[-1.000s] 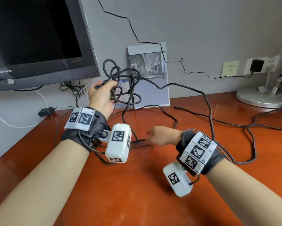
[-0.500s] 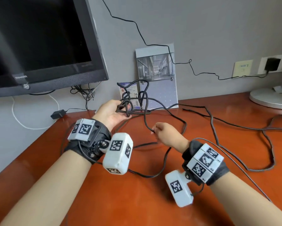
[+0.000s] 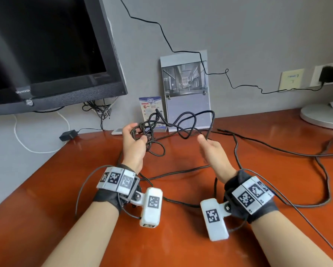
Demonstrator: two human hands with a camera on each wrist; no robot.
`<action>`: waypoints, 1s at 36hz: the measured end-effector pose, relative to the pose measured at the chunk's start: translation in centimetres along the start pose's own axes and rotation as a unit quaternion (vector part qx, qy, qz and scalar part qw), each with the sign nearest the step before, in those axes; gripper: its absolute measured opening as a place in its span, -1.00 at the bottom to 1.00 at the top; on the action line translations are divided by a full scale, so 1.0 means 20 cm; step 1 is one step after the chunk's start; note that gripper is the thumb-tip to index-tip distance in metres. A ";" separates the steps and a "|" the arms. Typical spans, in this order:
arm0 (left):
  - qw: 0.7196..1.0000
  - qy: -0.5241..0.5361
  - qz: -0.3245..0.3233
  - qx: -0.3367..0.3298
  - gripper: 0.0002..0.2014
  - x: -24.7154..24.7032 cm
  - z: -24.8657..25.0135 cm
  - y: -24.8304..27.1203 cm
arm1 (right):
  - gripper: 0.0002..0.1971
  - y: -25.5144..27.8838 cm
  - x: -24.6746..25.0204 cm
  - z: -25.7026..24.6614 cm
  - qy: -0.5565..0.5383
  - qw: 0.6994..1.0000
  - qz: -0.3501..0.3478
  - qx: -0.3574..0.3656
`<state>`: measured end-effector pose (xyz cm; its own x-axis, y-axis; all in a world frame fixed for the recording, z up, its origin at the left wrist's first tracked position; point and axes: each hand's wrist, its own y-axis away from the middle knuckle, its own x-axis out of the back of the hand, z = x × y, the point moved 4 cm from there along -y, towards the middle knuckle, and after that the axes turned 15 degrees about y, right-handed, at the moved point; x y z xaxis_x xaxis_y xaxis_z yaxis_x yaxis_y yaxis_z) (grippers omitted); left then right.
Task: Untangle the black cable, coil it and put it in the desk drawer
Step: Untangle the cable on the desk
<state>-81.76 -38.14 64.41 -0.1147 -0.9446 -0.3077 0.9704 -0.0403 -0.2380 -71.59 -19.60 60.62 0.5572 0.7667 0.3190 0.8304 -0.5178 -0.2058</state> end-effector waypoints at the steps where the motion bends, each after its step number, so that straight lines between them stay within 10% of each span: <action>1: 1.000 0.005 0.010 -0.001 -0.54 0.01 -0.01 -0.01 | -0.53 -0.02 0.01 0.02 -0.026 0.999 0.014 -0.022; 10: 0.993 0.039 0.111 -0.026 -0.49 0.22 0.00 -0.21 | -0.53 -0.10 0.15 0.22 -0.157 0.972 0.078 -0.157; 17: 0.962 -0.167 -0.006 -0.218 -0.54 0.20 0.21 -0.17 | -0.56 -0.10 0.11 0.20 -0.062 0.980 0.028 -0.187; 23: 0.887 -0.259 -0.078 -0.375 -0.49 0.02 0.48 -0.10 | -0.67 -0.02 -0.01 0.06 0.033 0.991 -0.115 -0.068; 29: 0.664 -0.453 -0.240 -0.544 -0.53 -0.13 0.65 -0.07 | -0.88 0.00 0.03 0.01 -0.016 0.998 -0.026 -0.046; 36: 0.305 -0.574 -0.366 -0.666 -0.77 -0.16 0.62 0.04 | -0.82 0.00 0.04 -0.01 -0.050 0.999 -0.003 -0.007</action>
<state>-78.08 -39.23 76.61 0.6943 -0.3640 0.6209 -0.2610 -0.9313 -0.2542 -71.20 -19.08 61.12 0.5513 0.8030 0.2265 0.8335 -0.5181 -0.1918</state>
